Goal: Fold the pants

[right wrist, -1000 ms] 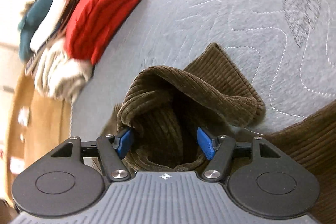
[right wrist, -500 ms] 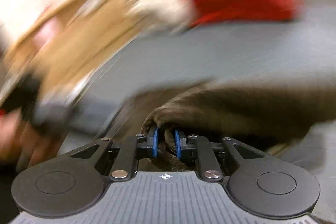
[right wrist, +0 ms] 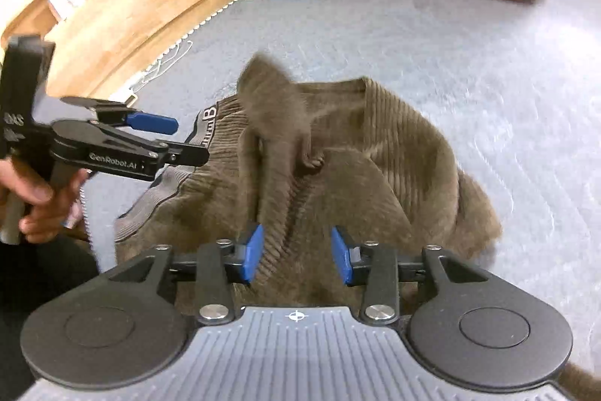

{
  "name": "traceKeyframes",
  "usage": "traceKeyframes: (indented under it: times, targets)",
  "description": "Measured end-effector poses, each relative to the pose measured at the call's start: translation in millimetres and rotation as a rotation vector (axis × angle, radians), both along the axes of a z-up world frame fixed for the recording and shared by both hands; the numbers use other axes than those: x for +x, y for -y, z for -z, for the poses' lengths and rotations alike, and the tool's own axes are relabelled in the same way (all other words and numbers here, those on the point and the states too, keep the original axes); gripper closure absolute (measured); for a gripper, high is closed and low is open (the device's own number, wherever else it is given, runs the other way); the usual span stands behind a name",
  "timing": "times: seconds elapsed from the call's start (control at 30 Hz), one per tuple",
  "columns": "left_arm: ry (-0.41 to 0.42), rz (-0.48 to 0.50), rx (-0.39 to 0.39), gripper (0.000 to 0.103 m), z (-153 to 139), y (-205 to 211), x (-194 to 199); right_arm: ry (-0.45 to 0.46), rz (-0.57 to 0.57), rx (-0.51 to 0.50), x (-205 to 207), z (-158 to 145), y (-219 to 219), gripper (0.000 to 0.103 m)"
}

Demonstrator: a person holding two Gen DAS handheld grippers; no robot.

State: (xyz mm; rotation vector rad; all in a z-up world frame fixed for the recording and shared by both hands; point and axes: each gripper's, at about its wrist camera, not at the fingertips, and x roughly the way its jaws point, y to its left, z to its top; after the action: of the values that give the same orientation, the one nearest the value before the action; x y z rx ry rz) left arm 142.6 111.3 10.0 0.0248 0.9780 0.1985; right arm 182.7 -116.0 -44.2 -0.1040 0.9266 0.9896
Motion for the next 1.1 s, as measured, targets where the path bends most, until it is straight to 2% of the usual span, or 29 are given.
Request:
traceKeyframes:
  times: [0.1,0.2,0.3,0.37,0.5,0.6,0.67,0.8,0.97,1.03,1.1]
  targets:
    - [0.022,-0.089,-0.006,0.025,-6,-16,0,0.037,-0.024,-0.025,-6,4,-29,0.060]
    - [0.041,-0.221,-0.021,0.025,-11,-40,-2,0.099,-0.077,-0.028,-19,5,-57,0.060]
    - [0.057,-0.340,-0.066,0.025,-16,-67,-7,0.163,-0.158,-0.021,-32,4,-89,0.060]
    - [0.060,-0.379,-0.080,0.025,-19,-77,-9,0.204,-0.230,-0.033,-42,6,-111,0.060]
    - [0.055,-0.397,-0.089,0.025,-21,-89,-14,0.267,-0.307,-0.141,-55,24,-145,0.060]
    - [0.049,-0.397,-0.095,0.025,-20,-96,-21,0.282,-0.315,-0.223,-51,44,-157,0.060]
    - [0.047,-0.399,-0.104,0.025,-20,-100,-21,0.336,-0.280,-0.309,-47,58,-164,0.061]
    - [0.049,-0.394,-0.114,0.025,-21,-100,-20,0.311,-0.235,-0.315,-38,68,-168,0.060]
    - [0.046,-0.384,-0.118,0.025,-19,-94,-17,0.275,-0.198,-0.272,-30,57,-165,0.060]
    - [0.042,-0.382,-0.110,0.024,-17,-91,-16,0.225,-0.203,-0.274,-27,64,-166,0.060]
    - [0.037,-0.389,-0.110,0.024,-16,-89,-15,0.220,-0.229,-0.283,-31,73,-170,0.060]
